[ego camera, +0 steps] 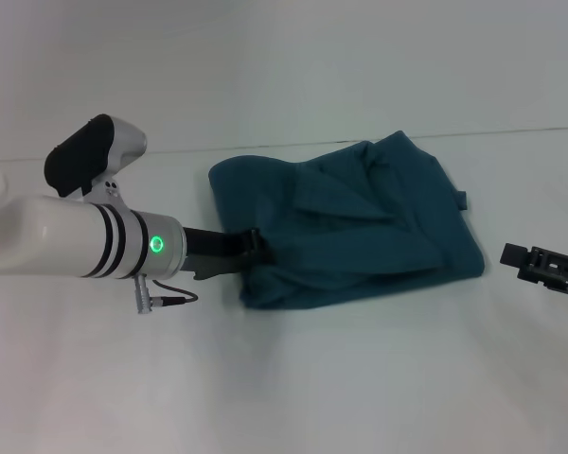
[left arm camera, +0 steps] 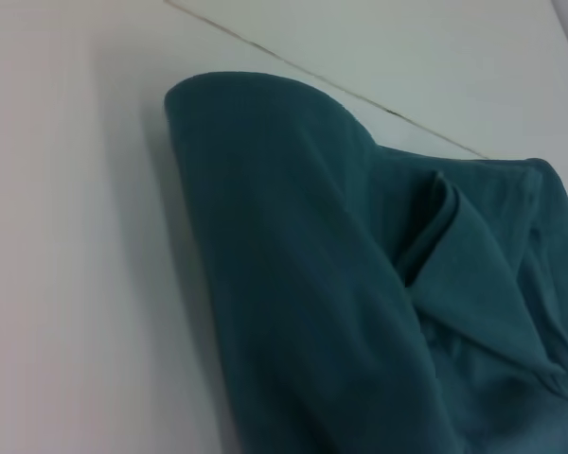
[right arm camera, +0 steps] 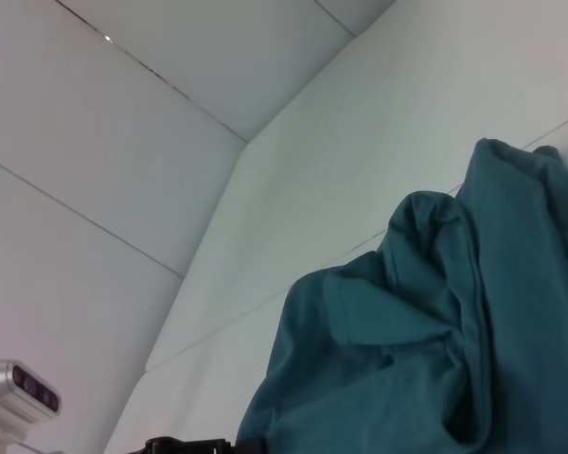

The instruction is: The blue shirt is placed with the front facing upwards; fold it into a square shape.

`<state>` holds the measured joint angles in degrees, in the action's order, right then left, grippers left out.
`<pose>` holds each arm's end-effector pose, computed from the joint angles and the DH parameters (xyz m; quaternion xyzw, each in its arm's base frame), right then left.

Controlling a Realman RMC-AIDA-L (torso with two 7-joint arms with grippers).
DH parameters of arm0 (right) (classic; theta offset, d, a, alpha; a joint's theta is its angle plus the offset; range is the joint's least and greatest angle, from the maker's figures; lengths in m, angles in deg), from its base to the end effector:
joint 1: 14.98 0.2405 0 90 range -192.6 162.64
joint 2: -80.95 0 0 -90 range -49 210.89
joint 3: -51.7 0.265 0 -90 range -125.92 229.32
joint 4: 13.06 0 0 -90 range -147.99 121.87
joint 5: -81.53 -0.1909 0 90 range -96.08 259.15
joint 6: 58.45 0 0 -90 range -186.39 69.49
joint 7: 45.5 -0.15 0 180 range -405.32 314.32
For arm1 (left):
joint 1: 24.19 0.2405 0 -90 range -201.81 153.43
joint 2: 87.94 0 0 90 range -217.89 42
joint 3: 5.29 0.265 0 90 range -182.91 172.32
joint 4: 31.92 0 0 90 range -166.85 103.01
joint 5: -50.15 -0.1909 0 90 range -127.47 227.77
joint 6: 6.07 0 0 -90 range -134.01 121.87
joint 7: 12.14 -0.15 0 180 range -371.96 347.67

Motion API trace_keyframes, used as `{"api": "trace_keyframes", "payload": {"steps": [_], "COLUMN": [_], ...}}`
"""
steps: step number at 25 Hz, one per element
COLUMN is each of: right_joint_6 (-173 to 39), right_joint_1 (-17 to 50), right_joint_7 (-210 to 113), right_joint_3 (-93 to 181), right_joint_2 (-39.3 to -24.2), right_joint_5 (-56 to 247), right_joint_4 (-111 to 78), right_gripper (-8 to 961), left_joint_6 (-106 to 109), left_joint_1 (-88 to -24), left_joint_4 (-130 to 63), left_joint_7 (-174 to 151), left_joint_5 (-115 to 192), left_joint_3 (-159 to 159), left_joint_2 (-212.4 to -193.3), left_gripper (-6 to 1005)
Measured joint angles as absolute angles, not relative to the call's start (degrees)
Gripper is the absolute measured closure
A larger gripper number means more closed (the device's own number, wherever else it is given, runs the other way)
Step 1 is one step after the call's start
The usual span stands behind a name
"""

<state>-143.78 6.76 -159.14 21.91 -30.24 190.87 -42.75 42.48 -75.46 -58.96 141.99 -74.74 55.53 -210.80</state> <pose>0.3409 0.2985 0.0533 -0.7233 0.5803 0.3329 0.1713 -0.1896 0.4124 -0.0965 -0.7443 -0.6331 -0.1223 0.1738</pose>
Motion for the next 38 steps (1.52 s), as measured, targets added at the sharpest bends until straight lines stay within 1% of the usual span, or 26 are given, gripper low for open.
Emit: {"api": "trace_keyframes", "payload": {"steps": [3,8,9,10,13,19,22,24,25,26,29,32,38], "right_joint_6": [-143.78,-143.78,-143.76,-143.76,-143.73,-143.66,-143.61,-143.52,-143.42,-143.33,-143.18,-142.97,-142.83], "right_joint_1": [6.66,6.59,6.61,6.65,6.73,6.85,6.89,6.96,7.01,7.04,7.08,6.94,6.59], "right_joint_7": [-159.14,-159.14,-159.16,-159.20,-159.44,-159.53,-159.55,-159.55,-159.56,-159.56,-159.58,-159.58,-159.58], "right_joint_3": [21.91,21.91,21.91,21.91,21.91,21.90,21.91,21.91,21.90,21.91,21.88,21.89,21.91], "right_joint_2": [-30.24,-30.24,-30.23,-30.23,-30.23,-30.23,-30.23,-30.23,-30.24,-30.25,-30.34,-30.40,-30.41], "right_joint_5": [190.87,190.83,190.83,190.82,190.80,190.84,190.86,190.87,190.87,190.87,190.87,190.87,190.87], "right_joint_4": [-42.75,-42.76,-42.76,-42.76,-42.77,-42.77,-42.77,-42.77,-42.75,-42.73,-42.70,-42.68,-42.68], "right_gripper": [135,136,136,137,138,139,140,141,141,142,143,143,145], "left_joint_6": [45.48,53.77,53.77,58.33,62.52,67.84,68.37,68.99,68.99,70.11,70.84,71.26,72.47], "left_joint_1": [-75.07,-71.91,-71.91,-69.73,-67.42,-59.46,-56.16,-55.70,-55.70,-55.87,-55.96,-55.94,-55.86], "left_joint_4": [-60.62,-66.84,-66.84,-69.52,-70.64,-74.82,-76.81,-77.22,-77.22,-77.39,-77.57,-77.61,-77.62], "left_joint_7": [140.96,140.56,140.56,140.81,140.89,140.94,140.92,140.62,140.62,140.26,140.17,140.03,139.00], "left_joint_5": [-74.42,-74.01,-74.01,-73.87,-73.88,-74.62,-75.87,-77.92,-77.92,-80.59,-81.35,-81.50,-81.18], "left_joint_3": [55.38,54.92,54.92,54.91,54.29,49.26,44.77,40.63,40.63,36.83,36.18,36.54,36.84], "left_joint_2": [-211.04,-211.66,-211.66,-211.77,-211.65,-211.45,-210.79,-210.12,-210.12,-209.47,-209.27,-209.49,-210.76], "left_gripper": [820,893,897,901,913,917,917,917,917,918,918,918,918]}}
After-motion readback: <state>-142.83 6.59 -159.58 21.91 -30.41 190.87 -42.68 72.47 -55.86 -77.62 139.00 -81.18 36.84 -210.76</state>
